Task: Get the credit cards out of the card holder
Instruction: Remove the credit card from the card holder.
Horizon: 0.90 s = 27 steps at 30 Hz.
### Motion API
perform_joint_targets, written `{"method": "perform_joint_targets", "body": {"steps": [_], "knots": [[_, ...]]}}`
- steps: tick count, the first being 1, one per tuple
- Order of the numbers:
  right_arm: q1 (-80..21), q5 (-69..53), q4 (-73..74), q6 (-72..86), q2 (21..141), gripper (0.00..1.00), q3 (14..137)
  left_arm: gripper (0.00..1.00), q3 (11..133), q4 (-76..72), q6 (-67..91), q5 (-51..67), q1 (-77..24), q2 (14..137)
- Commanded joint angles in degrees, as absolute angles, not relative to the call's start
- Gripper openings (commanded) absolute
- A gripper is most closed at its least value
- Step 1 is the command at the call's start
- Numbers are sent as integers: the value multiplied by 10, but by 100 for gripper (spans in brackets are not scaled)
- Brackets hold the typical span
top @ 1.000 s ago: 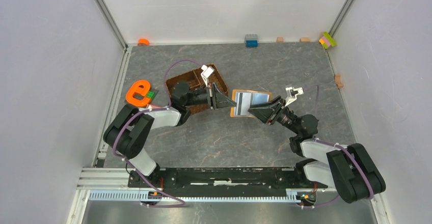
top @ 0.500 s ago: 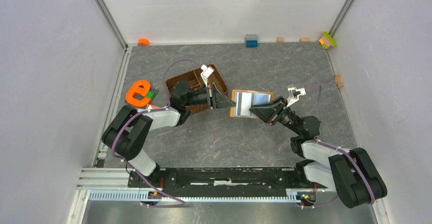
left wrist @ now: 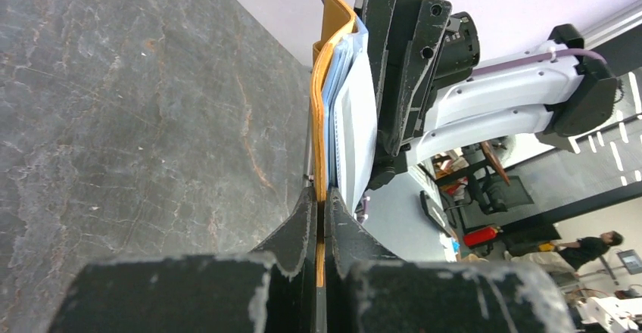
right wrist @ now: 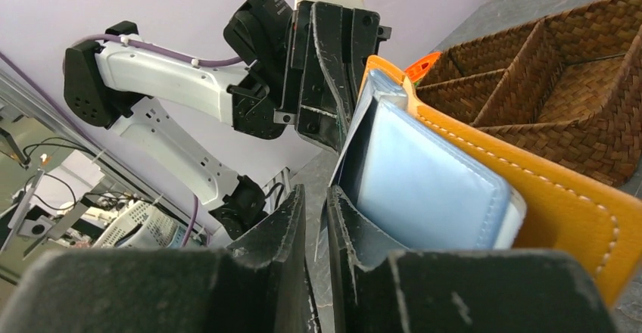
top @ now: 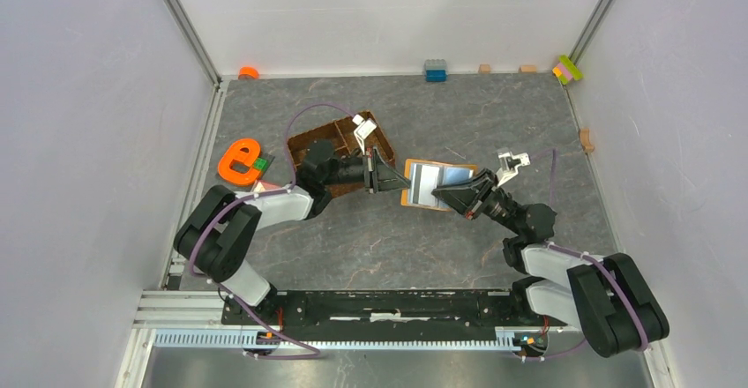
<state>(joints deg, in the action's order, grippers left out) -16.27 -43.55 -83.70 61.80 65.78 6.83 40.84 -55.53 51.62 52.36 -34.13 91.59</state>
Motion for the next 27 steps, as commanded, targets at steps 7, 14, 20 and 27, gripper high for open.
{"method": "perform_joint_targets", "body": {"steps": [7,14,20,27], "knots": [[-168,-455,-961,649,681,5,76,2,428,-513,458,507,-365,888],[-160,-423,-875,602,640,0,66,2,383,-599,511,495,-325,869],[-154,-404,-799,562,604,0,66,2,382,-658,553,516,-316,889],[-155,-410,-804,563,615,0,71,21,385,-694,572,529,-320,904]]}}
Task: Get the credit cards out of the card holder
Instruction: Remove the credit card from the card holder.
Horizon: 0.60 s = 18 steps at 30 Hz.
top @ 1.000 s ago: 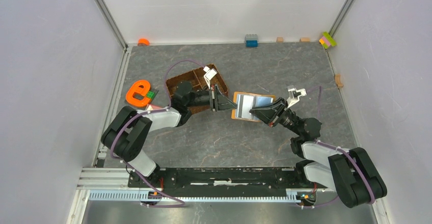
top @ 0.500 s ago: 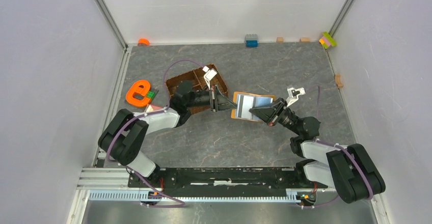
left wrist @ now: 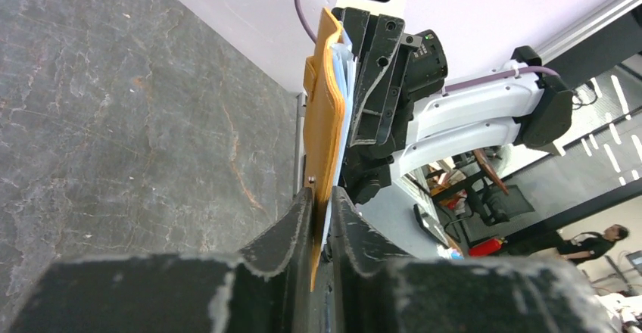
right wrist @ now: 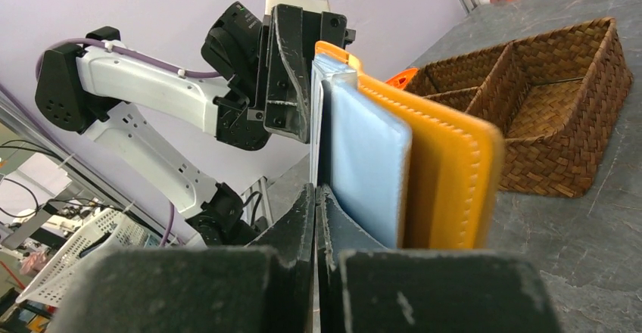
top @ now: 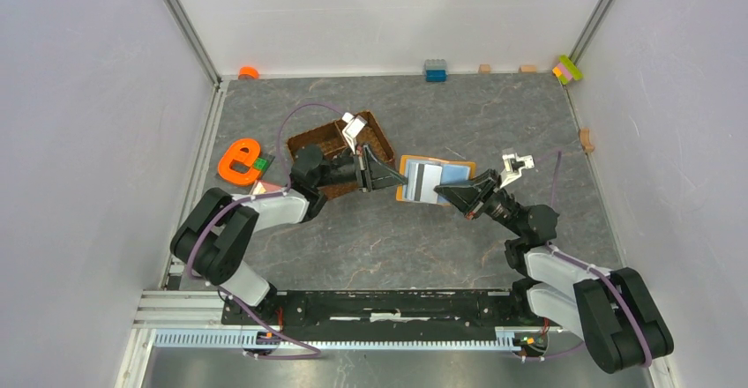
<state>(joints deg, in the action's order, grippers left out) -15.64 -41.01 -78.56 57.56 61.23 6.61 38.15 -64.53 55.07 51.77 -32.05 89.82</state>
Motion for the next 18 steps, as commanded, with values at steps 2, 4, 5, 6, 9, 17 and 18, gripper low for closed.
{"method": "perform_joint_targets", "body": {"steps": [2,4,5,6,9,17,18], "knots": [[-155,-410,-803,562,616,0,71,31,384,-696,572,530,-320,904],[-155,-408,-798,560,615,0,72,38,383,-698,571,532,-322,903],[-155,-407,-795,558,616,0,72,40,384,-697,570,532,-323,903],[-154,-406,-793,557,617,0,73,42,385,-694,568,532,-326,903],[-154,-405,-798,557,622,0,74,43,393,-669,553,534,-334,905],[-155,-410,-813,566,627,0,72,31,410,-588,498,512,-349,897],[-155,-410,-812,565,626,0,72,22,409,-587,496,510,-349,896]]}}
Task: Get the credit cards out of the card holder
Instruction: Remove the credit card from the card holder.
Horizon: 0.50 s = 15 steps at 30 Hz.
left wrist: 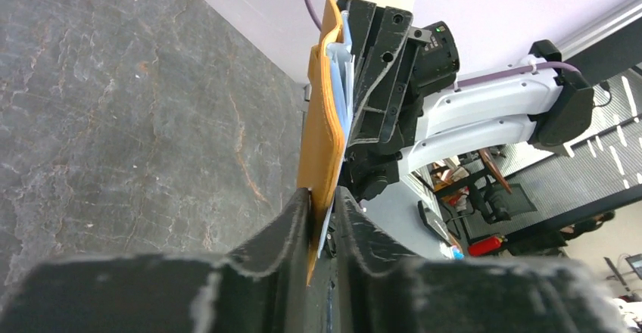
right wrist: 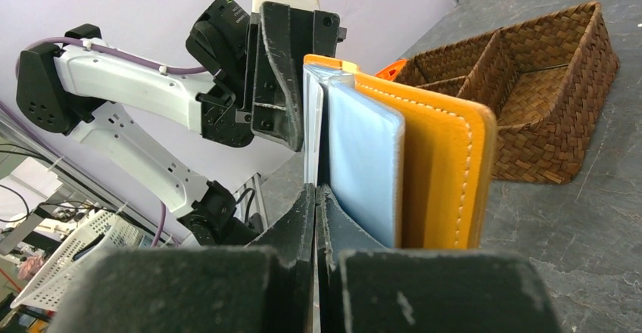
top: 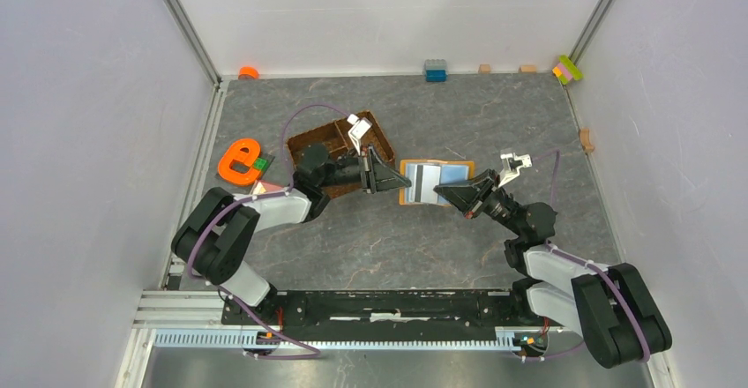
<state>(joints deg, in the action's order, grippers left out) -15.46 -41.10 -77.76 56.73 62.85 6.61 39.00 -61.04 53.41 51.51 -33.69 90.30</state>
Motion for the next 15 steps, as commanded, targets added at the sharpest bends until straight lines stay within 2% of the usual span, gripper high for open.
{"method": "perform_joint_targets", "body": {"steps": [1,4,15], "knots": [[-155,-410,-809,564,625,0,71,16,409,-582,494,506,-348,894],[-155,-407,-799,557,620,0,71,2,403,-577,489,492,-345,886],[-129,-376,-704,507,574,0,65,2,337,-624,522,456,-285,829]]}}
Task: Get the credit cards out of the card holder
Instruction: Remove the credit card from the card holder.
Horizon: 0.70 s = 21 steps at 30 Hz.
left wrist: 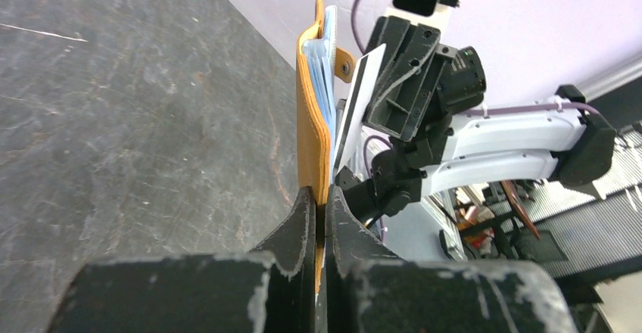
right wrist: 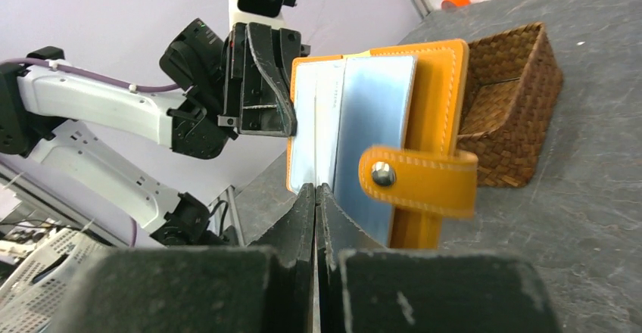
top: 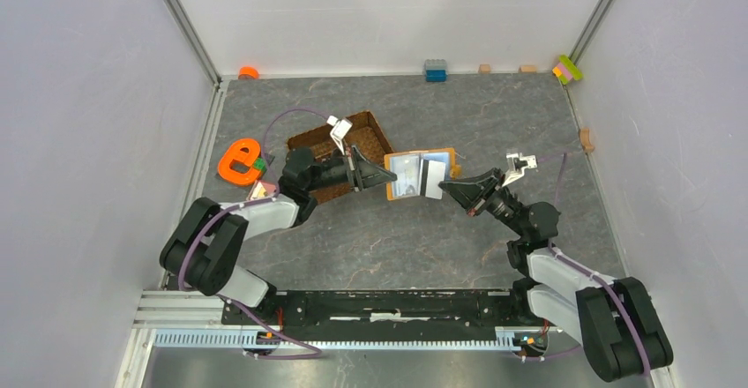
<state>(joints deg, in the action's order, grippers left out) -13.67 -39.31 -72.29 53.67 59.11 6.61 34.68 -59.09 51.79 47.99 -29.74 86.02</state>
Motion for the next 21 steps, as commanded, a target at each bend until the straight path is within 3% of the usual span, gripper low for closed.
{"method": "perform_joint_targets", "body": {"steps": [1,12,21], "knots": [[-126,-374,-698,504,571,0,65,2,334,-624,522,453,-284,826],[-123,-374,-652,457,573,0,81,2,266,-616,515,357,-236,745],[-159,-375,-639,432,669,0,145,2,154,-455,420,76,-221,483]]}}
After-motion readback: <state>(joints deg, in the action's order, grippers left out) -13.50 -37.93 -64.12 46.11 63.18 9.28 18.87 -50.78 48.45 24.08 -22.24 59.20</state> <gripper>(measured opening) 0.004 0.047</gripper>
